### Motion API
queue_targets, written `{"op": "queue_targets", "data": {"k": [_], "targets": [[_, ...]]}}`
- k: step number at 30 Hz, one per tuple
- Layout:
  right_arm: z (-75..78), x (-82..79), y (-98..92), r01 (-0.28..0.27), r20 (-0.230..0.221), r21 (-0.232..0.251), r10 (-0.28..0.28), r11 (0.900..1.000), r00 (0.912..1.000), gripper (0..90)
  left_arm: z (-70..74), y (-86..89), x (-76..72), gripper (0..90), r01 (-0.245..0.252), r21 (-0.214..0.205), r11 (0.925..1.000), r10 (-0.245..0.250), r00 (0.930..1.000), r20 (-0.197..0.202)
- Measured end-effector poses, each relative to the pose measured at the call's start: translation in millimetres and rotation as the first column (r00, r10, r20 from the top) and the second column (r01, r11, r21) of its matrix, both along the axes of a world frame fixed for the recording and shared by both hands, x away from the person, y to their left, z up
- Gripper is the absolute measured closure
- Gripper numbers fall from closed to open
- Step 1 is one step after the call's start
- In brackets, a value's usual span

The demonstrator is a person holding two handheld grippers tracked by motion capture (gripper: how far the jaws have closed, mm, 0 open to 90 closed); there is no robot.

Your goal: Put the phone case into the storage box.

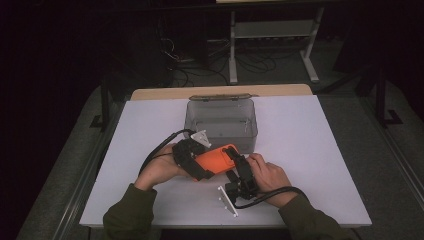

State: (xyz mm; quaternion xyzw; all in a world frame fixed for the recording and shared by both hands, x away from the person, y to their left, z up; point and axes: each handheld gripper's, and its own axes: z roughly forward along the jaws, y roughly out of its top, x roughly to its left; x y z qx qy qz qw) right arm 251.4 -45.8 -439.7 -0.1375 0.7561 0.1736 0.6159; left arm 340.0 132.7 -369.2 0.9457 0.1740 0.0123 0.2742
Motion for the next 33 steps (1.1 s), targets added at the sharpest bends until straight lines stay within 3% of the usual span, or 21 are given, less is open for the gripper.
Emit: {"op": "queue_targets", "data": {"k": [23, 33], "targets": [[1.6, 2.0, 18.5, -0.018, 0.019, 0.005, 0.018, 0.9998, 0.9997, 0.0, 0.8, 0.3, 0.9, 16.6, -0.013, -0.003, 0.9999, 0.013, 0.9999, 0.001], [-2.0, 2.5, 20.8, 0.006, 0.034, 0.004, -0.006, 1.0, 0.9994, 0.0, -0.2, 0.5, 0.9, 16.6, -0.016, 0.0, 0.9999, 0.016, 0.9999, -0.001]]}}
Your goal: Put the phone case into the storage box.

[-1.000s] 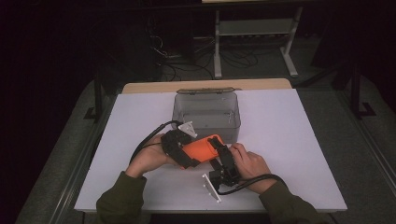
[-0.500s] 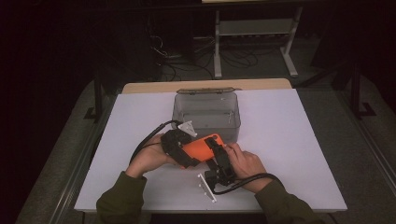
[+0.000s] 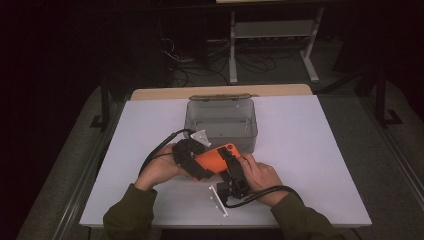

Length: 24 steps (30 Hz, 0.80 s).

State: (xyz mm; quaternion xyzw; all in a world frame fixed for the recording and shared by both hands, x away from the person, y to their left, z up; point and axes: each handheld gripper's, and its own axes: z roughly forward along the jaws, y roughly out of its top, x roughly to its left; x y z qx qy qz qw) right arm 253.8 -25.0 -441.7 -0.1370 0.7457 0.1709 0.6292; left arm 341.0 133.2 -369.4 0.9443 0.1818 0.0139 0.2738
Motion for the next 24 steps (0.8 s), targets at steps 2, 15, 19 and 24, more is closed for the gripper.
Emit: {"op": "queue_targets", "data": {"k": [2, 15, 19, 24], "targets": [[-0.6, -0.1, -0.3, 0.002, -0.001, 0.003, -0.002, 1.0, 1.0, 0.8, -0.3, 0.0, 0.1, 16.6, -0.001, 0.0, 1.0, 0.001, 1.0, 0.0], [-0.6, -2.6, -0.1, 0.005, -0.005, -0.003, -0.005, 1.0, 1.0, 14.9, -0.5, -0.1, -0.2, 16.6, 0.0, 0.003, 1.0, 0.0, 1.0, -0.002], [-1.2, -3.1, -0.1, 0.008, -0.008, -0.005, -0.008, 1.0, 0.9999, 19.1, -0.3, 0.3, -0.1, 16.6, -0.002, 0.001, 1.0, 0.002, 1.0, -0.001], [-1.3, -4.1, 0.0, 0.005, -0.006, -0.005, -0.005, 1.0, 1.0, 23.8, -0.5, 0.1, 0.1, 16.6, -0.001, 0.003, 1.0, 0.001, 1.0, -0.002]]}}
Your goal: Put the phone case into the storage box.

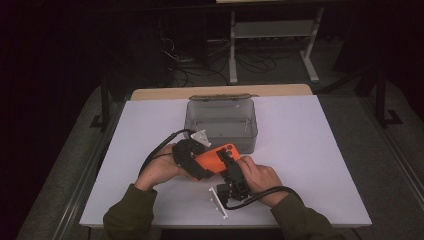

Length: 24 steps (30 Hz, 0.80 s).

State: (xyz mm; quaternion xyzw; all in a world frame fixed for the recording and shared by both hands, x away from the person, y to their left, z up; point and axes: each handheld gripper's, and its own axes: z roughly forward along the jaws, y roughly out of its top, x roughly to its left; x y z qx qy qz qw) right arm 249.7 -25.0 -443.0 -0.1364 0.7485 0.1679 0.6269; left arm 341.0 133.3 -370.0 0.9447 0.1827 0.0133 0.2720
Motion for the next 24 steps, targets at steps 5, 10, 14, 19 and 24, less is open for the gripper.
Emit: {"op": "queue_targets", "data": {"k": [5, 10, 14, 19, 24], "targets": [[-0.5, -1.1, 0.0, -0.001, 0.004, -0.012, 0.001, 0.9999, 1.0, 26.8, -0.3, -0.2, 0.0, 16.6, 0.0, 0.001, 1.0, 0.0, 1.0, -0.002], [-0.6, -1.8, 0.5, -0.008, 0.007, -0.023, 0.008, 0.9997, 0.9999, 28.8, -0.2, -0.3, 0.1, 16.6, 0.0, 0.0, 1.0, 0.0, 1.0, -0.002], [-1.2, -2.8, 1.1, -0.005, 0.001, -0.033, 0.005, 0.9994, 1.0, 30.9, -0.5, -0.3, 0.1, 16.6, -0.002, 0.0, 1.0, 0.002, 1.0, -0.003], [-1.5, -3.7, 1.6, -0.012, -0.004, -0.04, 0.012, 0.9991, 0.9999, 35.0, -0.8, -0.4, 0.3, 16.6, -0.003, 0.001, 1.0, 0.003, 1.0, -0.003], [-1.5, -4.8, 2.1, -0.015, -0.014, -0.045, 0.014, 0.9989, 0.9998, 39.7, -0.2, -0.4, 0.2, 16.6, -0.004, 0.0, 1.0, 0.004, 1.0, -0.001]]}}
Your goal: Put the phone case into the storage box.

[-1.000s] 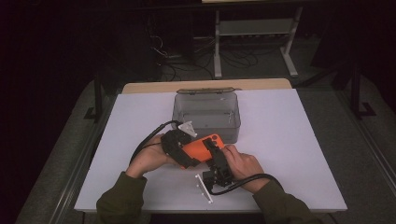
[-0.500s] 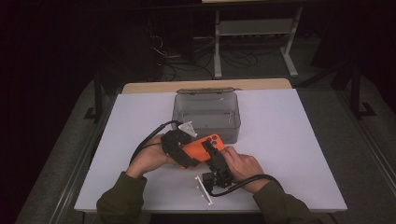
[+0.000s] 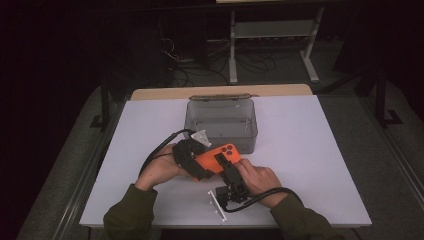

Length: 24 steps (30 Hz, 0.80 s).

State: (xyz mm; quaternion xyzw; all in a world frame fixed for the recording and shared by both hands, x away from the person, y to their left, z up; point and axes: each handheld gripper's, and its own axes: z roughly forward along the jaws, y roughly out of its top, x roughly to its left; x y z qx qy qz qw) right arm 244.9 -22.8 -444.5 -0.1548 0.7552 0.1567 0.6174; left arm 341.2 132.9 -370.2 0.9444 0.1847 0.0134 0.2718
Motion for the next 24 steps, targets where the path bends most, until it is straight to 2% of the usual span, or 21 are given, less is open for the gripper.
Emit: {"op": "queue_targets", "data": {"k": [16, 24], "targets": [[-1.4, -2.0, 0.4, -0.003, -0.001, -0.015, 0.003, 0.9999, 1.0, 55.4, 0.4, 0.0, 0.3, 16.6, -0.004, -0.004, 1.0, 0.004, 1.0, -0.003], [-2.3, -2.4, 0.6, -0.01, 0.005, -0.018, 0.01, 0.9998, 0.9999, 60.0, 0.8, 0.8, 0.7, 16.6, -0.004, -0.01, 0.9999, 0.004, 1.0, -0.006]]}}
